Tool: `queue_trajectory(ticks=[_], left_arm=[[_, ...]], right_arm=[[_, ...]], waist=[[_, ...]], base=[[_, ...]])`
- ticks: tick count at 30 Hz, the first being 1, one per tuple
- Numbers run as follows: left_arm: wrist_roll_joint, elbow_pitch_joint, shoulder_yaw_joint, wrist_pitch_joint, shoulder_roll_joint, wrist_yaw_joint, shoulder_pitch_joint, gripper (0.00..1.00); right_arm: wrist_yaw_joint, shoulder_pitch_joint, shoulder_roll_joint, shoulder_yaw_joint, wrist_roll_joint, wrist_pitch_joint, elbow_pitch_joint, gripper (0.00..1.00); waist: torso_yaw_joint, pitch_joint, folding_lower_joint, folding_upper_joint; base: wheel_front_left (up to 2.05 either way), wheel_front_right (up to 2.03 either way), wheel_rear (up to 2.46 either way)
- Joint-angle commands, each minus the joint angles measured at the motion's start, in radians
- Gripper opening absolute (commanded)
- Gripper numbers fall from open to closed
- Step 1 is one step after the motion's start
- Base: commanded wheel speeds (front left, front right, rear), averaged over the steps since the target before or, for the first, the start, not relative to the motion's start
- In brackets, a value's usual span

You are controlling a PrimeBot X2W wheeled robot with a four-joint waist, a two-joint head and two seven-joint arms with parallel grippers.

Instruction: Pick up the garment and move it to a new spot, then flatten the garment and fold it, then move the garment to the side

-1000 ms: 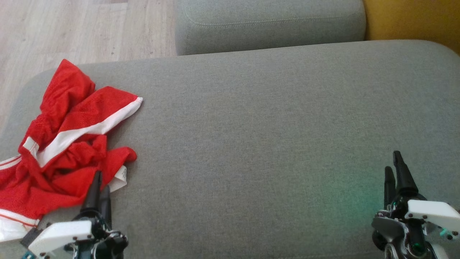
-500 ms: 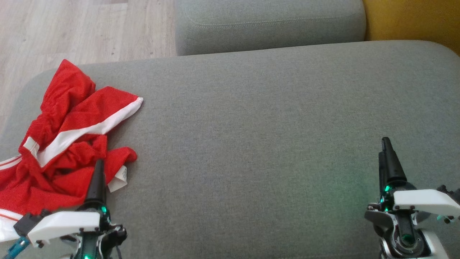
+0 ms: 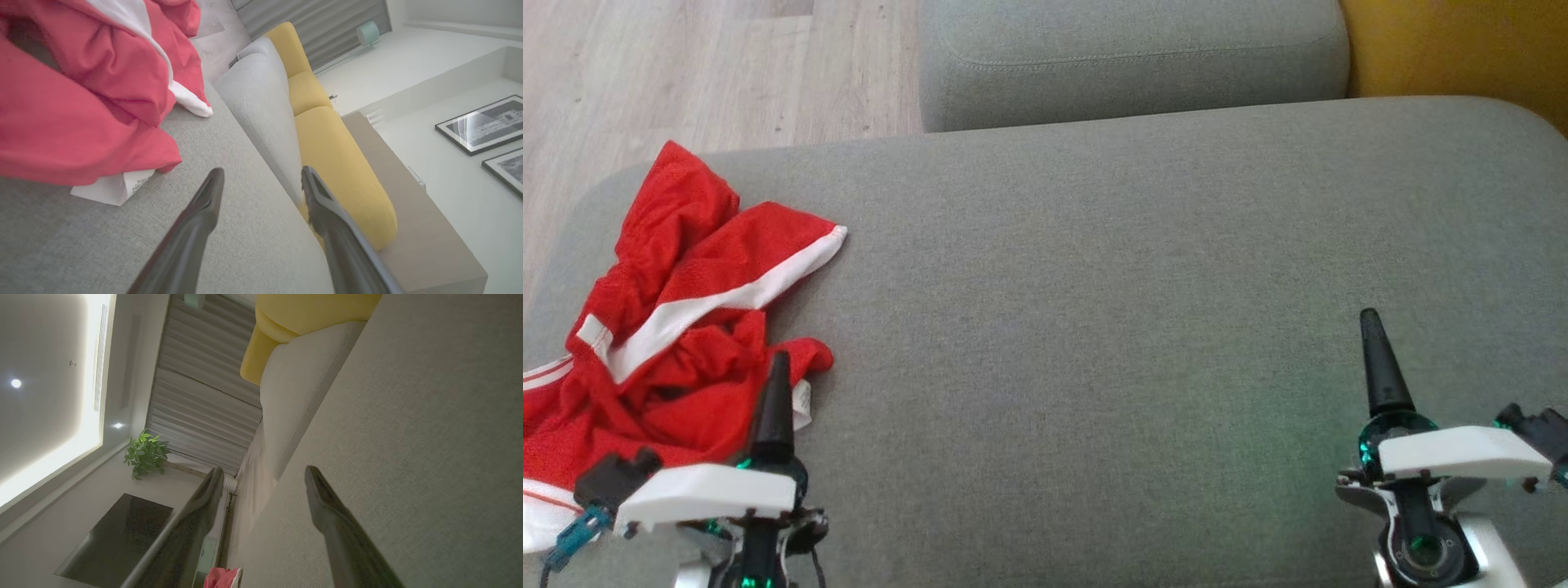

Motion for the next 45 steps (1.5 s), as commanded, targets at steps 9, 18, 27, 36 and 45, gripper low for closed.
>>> queue_trajectory(ticks=[9,18,27,36,45], left_arm=[[0.201,-0.041,-0.014,-0.034,0.014,0.026,-0.046,1.00],[0.326,-0.030,-0.026,-0.057,0.015,0.040,-0.049,1.00],[0.465,-0.040,-0.041,-0.086,0.016,0.060,-0.052,1.00],[0.571,-0.054,-0.051,-0.113,0.017,0.076,-0.056,1.00],[0.682,-0.067,-0.060,-0.139,0.017,0.090,-0.060,1.00]], right_arm=[[0.000,-0.072,-0.031,0.060,-0.162,-0.037,-0.015,1.00],[0.000,-0.090,-0.036,0.101,-0.272,-0.060,0.031,1.00],[0.000,-0.098,-0.029,0.111,-0.424,-0.090,0.033,1.00],[-0.001,-0.104,-0.027,0.126,-0.535,-0.117,0.031,1.00],[-0.001,-0.112,-0.028,0.147,-0.636,-0.143,0.029,1.00]], waist=[[0.001,-0.012,-0.0001,0.0000],[0.001,-0.017,-0.0001,0.0000],[-0.001,-0.022,-0.0001,0.0000],[-0.006,-0.025,-0.0001,0.0000],[-0.009,-0.028,-0.0001,0.0000]], base=[[0.00,0.00,0.00],[0.00,0.00,0.00],[0.00,0.00,0.00],[0.00,0.00,0.00],[0.00,0.00,0.00]])
